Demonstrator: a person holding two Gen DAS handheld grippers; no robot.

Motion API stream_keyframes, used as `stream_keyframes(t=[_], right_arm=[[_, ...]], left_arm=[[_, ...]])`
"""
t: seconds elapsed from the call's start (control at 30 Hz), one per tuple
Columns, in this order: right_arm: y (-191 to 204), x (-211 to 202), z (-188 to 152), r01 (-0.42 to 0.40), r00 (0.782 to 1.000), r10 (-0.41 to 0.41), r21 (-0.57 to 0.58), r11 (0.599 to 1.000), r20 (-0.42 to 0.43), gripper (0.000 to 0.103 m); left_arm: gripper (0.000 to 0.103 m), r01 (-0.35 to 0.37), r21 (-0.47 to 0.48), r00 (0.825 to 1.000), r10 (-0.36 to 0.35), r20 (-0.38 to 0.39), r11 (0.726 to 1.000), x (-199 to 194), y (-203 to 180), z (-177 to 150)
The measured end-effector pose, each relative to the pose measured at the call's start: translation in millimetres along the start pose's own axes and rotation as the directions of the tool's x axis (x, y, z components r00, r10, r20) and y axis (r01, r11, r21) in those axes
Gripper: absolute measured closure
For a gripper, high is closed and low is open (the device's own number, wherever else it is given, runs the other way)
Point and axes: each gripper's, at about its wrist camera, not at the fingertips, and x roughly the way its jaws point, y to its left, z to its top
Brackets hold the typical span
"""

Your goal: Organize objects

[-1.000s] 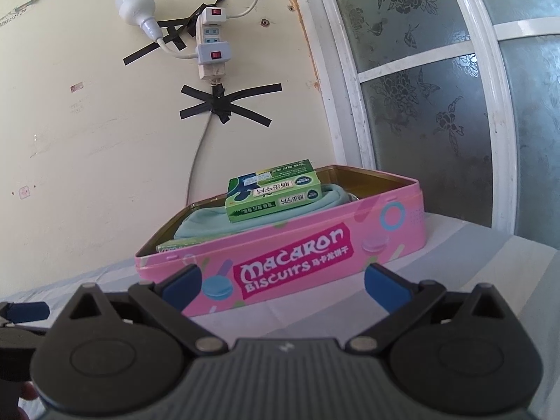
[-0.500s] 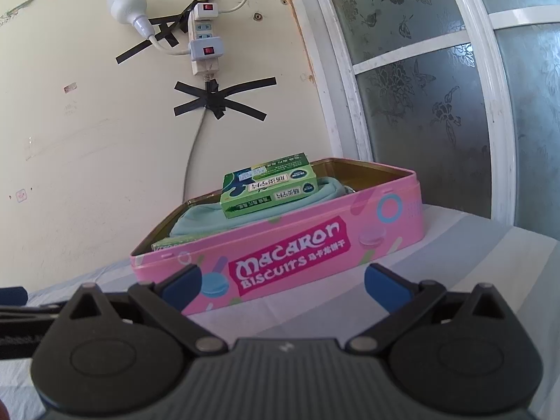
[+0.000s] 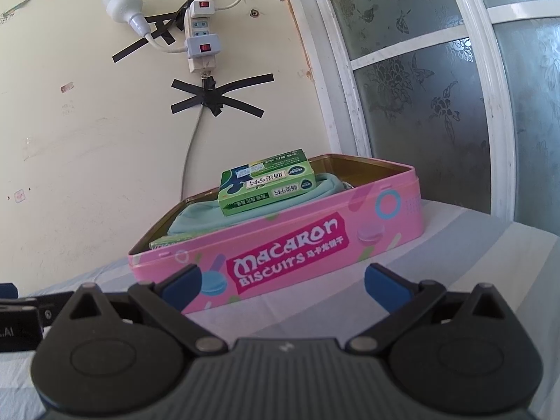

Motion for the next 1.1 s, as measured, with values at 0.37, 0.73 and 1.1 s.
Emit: stream_keyframes(t=[0.37,0.73,1.1], right_arm=[[-0.5,0.6,0.0,0.0,1.0,0.0,0.0,1.0,-0.001,0.0],[-0.6,1.2,-0.3,-0.002,1.0,0.002,0.0,1.0,-0.001,0.0],[-0.4,0.7,0.0,-0.001,1.0,0.001,0.001,1.0,-0.002,0.0]], left_arm=[[0.0,-0.017,0.01,1.0,0.017,-0.017,1.0,1.0,-1.4,-0.9],[0.0,-0.021,0.022,0.999,0.022,-0.025,1.0,1.8,-3.4,-2.0],[0.0,-0.02,0.029,0.999,0.021,-0.032,0.999,1.9,-5.1,-2.6]])
